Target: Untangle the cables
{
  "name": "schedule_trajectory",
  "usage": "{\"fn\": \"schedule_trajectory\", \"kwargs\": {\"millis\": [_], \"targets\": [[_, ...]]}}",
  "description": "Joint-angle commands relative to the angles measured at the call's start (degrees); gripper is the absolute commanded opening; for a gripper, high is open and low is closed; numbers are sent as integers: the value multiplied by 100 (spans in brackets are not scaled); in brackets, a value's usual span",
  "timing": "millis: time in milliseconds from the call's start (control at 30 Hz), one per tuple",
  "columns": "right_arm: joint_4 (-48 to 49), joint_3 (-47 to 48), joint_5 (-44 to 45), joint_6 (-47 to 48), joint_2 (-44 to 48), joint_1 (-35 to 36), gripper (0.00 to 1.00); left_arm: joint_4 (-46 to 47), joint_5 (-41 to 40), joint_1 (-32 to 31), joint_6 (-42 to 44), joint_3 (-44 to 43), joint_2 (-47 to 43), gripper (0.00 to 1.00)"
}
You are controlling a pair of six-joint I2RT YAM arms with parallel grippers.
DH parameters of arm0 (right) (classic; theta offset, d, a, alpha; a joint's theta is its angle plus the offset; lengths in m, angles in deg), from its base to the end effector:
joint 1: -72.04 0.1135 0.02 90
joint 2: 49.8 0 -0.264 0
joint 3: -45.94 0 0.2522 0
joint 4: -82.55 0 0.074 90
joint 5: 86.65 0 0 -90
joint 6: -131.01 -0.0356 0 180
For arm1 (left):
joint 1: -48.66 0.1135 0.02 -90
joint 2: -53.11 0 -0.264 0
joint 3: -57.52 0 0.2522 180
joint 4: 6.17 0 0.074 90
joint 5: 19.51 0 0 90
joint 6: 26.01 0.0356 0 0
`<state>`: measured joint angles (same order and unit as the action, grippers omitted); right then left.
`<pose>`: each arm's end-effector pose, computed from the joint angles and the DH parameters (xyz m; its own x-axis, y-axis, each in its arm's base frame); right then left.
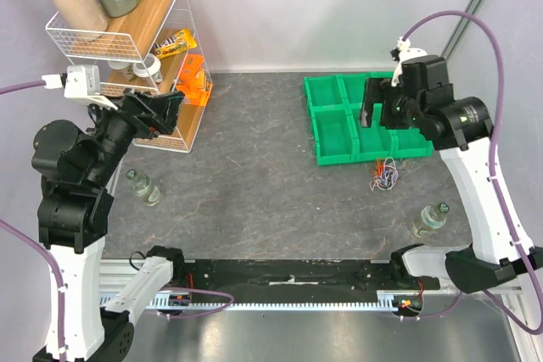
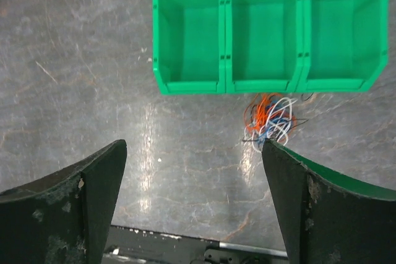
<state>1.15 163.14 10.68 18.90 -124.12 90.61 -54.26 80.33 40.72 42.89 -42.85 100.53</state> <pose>0.2090 0.0654 0.4712 -0.6302 0.1821 -0.7548 0.0172 0.9752 0.2209 0.1002 -0.0201 0.5184 -0.0314 -0.3538 -0.9348 0.3145 0.8843 -0.3452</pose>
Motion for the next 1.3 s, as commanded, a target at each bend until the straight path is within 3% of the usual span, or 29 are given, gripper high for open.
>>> {"fn": "schedule_trajectory", "kwargs": {"millis": [0, 200, 333, 400, 567, 700, 800, 867, 967, 1100, 1167, 1267], "targets": [[320, -613, -486, -145, -179, 103, 98, -30, 430, 12, -306, -67, 145, 91], [980, -1790, -769, -259, -363, 94, 98, -250, 764, 21, -517, -32, 294, 89], [1287, -2581, -6, -224, -566, -10, 98, -583, 1124, 21, -702, 39, 548, 84], [1550, -2959, -56, -215, -653, -369, 98, -951, 1274, 21, -755, 39, 750, 82], [1798, -3356, 821, 92, -1180, -670, 98, -1480, 1721, 21, -983, 380, 1076, 82], [1938, -3558, 1234, 233, -1322, -863, 93, -1384, 2249, -102, -1343, 802, 1077, 76], [2288, -3970, 1061, 277, -1321, -1030, 87, -1305, 2206, -382, -1449, 1057, 972, 73], [2491, -4208, 1077, 242, -1444, -1092, 79, -1217, 2127, -628, -1537, 1216, 945, 72], [2746, -4376, 1366, 339, -1524, -865, 53, -1129, 1952, -1058, -1651, 1374, 1006, 71], [2344, -4087, 1175, -81, -1436, 284, 1, -1094, 1609, -1753, -1748, 1515, 1182, 69], [2299, -4077, 694, -477, -1156, 943, 0, -971, 1529, -1964, -1862, 1655, 1191, 68], [2955, -4349, -720, -1083, -751, 1805, 0, -620, 1581, -2027, -2186, 2050, 1059, 68]]}}
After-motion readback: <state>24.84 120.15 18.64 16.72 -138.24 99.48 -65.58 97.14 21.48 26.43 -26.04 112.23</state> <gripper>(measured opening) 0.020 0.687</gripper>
